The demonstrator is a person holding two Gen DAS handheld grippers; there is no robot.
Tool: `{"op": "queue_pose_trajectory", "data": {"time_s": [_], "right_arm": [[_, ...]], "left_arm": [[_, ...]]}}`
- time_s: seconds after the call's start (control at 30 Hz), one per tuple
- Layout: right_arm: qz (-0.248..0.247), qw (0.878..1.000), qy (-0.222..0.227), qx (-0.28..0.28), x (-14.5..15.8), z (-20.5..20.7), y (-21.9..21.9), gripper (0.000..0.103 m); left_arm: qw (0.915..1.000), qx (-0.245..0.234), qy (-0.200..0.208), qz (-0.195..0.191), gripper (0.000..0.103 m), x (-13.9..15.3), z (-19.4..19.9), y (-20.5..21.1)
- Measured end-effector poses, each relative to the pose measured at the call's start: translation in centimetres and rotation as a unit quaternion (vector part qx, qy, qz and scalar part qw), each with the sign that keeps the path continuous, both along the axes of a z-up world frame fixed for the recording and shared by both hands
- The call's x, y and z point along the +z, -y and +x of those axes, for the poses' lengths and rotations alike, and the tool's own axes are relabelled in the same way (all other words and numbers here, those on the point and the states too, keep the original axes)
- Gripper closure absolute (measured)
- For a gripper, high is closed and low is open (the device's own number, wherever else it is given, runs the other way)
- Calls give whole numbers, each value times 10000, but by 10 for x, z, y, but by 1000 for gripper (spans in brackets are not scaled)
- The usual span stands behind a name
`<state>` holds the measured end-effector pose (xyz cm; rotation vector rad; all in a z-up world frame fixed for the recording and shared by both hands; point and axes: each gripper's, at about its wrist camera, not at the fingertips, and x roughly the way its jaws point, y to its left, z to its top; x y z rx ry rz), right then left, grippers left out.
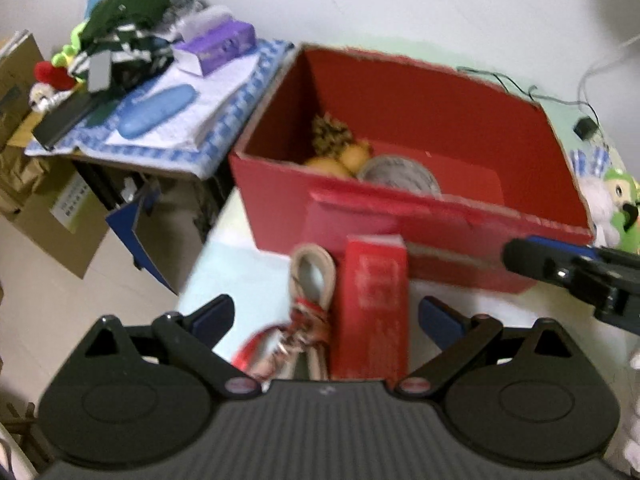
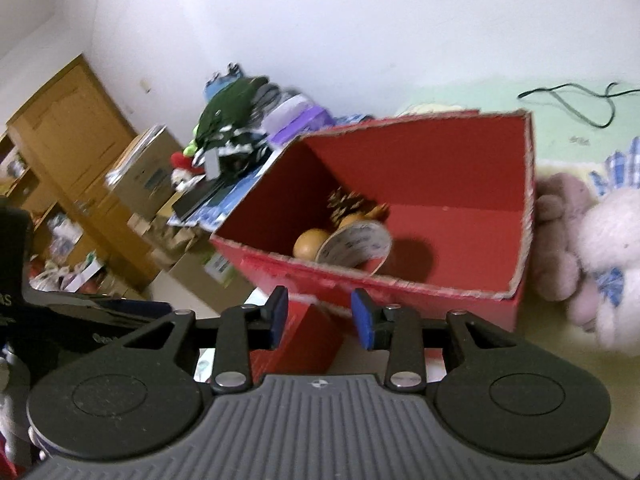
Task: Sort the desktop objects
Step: 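Move the right gripper to the small red gift box beside the bin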
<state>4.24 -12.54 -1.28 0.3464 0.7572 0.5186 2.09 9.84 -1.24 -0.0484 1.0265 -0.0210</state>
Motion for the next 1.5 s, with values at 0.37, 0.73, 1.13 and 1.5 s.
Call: {"op": "queue_pose_trajectory", "data": {"time_s": [0.37, 0.73, 1.13, 1.5], "right_arm": [[-101, 9988, -482, -18, -26, 0, 5, 65], [193, 9951, -926, -301, -45, -2, 37, 65], [380, 9909, -1235, -377, -57, -3, 58, 65], [247, 9907, -1324, -184, -63, -2, 49, 65]], "left_arm": [[9964, -263, -390, -710, 5, -29, 1, 28], [9952, -738, -31, -643, 5, -10, -9, 43], [9953, -707, 550, -362, 4, 7, -14, 52], [9979, -364, 23, -538, 11, -27, 0, 37]]}}
